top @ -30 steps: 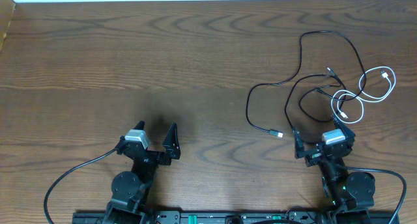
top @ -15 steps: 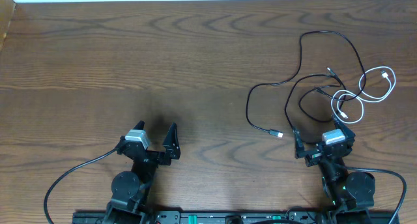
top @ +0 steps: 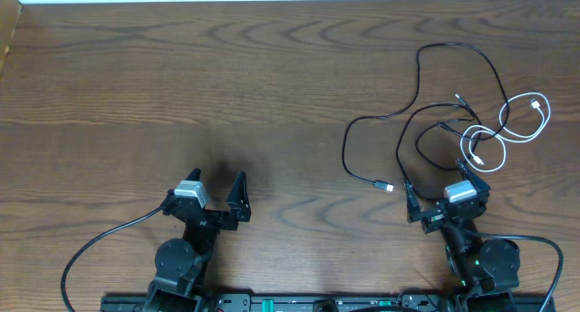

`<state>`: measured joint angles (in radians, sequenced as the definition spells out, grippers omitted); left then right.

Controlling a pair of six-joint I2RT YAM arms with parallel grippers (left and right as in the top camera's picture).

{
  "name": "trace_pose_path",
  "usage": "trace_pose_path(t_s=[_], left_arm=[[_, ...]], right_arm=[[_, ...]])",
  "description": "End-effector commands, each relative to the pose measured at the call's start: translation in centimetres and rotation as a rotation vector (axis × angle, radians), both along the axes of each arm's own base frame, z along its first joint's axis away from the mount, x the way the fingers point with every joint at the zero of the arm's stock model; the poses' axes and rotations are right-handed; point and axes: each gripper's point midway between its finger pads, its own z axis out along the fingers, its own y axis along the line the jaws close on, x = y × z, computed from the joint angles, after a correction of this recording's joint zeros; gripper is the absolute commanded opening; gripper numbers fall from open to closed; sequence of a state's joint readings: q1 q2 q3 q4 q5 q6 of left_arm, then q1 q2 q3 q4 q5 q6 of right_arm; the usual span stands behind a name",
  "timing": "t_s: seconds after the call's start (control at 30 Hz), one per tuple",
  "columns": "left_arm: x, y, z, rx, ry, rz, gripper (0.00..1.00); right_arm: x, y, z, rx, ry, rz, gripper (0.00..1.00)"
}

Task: Untangle cables

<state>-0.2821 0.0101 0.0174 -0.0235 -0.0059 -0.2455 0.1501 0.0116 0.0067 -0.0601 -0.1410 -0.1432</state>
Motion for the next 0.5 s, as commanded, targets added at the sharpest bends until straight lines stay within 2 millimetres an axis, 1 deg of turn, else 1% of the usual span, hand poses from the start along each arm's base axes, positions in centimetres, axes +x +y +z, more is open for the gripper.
trace_pose_path(t_s=[0.0,0.17,0.27,0.37,0.47], left_arm=[[0.0,0.8,-1.6,0.035,0.044,0.041,0.98],[0.1,1.1,-1.6,0.034,0.045,0.053,0.98],[0.2,1.7,-1.6,0.033,0.045,0.079,0.98],[0.4,2.9,-1.6,0.032,0.046,0.127,0.98],[0.5,4.5,-1.6,0.031,0.047,0.195,0.98]], right_arm=[[-0.1,0.1,0.0,-0.011,-0.006,0.004,0.99],[-0.1,0.1,0.0,-0.011,-0.006,0.003,0.99],[-0.1,0.1,0.0,-0.011,-0.006,0.004,0.99],[-0.1,0.1,0.0,-0.011,-0.006,0.004,0.99],[-0.1,0.1,0.0,-0.011,-0.006,0.004,0.99]])
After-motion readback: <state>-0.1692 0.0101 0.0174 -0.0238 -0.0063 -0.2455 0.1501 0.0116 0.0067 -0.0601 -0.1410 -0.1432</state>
